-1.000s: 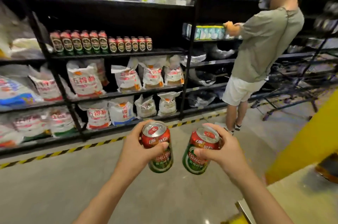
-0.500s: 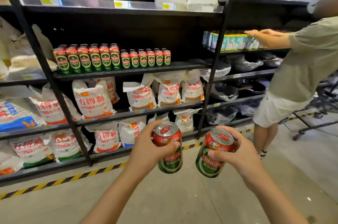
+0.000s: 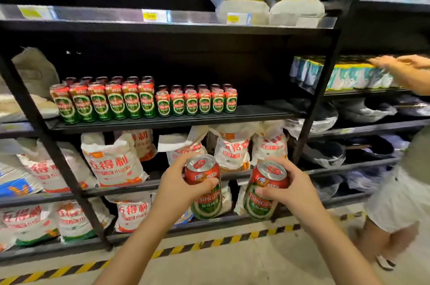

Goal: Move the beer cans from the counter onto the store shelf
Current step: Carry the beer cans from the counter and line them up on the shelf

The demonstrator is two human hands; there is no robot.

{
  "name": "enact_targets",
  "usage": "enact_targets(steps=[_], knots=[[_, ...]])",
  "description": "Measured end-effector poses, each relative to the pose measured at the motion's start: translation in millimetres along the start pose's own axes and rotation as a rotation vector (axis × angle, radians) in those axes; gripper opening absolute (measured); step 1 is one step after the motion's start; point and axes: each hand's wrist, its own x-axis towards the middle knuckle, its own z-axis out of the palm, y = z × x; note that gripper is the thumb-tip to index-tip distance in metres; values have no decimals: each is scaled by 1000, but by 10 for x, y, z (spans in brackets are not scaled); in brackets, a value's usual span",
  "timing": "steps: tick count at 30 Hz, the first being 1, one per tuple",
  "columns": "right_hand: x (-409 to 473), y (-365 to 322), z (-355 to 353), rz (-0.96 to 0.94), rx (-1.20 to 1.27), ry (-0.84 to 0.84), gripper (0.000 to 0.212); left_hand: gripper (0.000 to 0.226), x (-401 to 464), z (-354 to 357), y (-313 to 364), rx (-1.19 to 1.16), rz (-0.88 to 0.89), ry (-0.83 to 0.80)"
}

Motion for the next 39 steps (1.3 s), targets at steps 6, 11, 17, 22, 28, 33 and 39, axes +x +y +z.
enact_targets(steps=[6,11,17,22,28,33,39], knots=[[1009,170,-70,9,7,-22,59,51,1020,105,-272,45,-37,37],[1883,373,-190,27,-2,-17,62,48,1938,350,-491,54,-27,36],[2961,460,-363,2,-28,14,58,58,3124,712,-604,54,18,-48],[3661,542,-620,6,-11,89,61,46,3916,1114,-492,70,112,-117],[4408,626,-901,-27,-26,85,57,54,4674,1528,-320,182,229,-166],[5000,665,-1055,-46,-60,61,59,55,5295,1757,-170,266,229,-153],[5667,740,-1123,-83,-115,-2,53,57,5963,1847,-184,410,140,-207]])
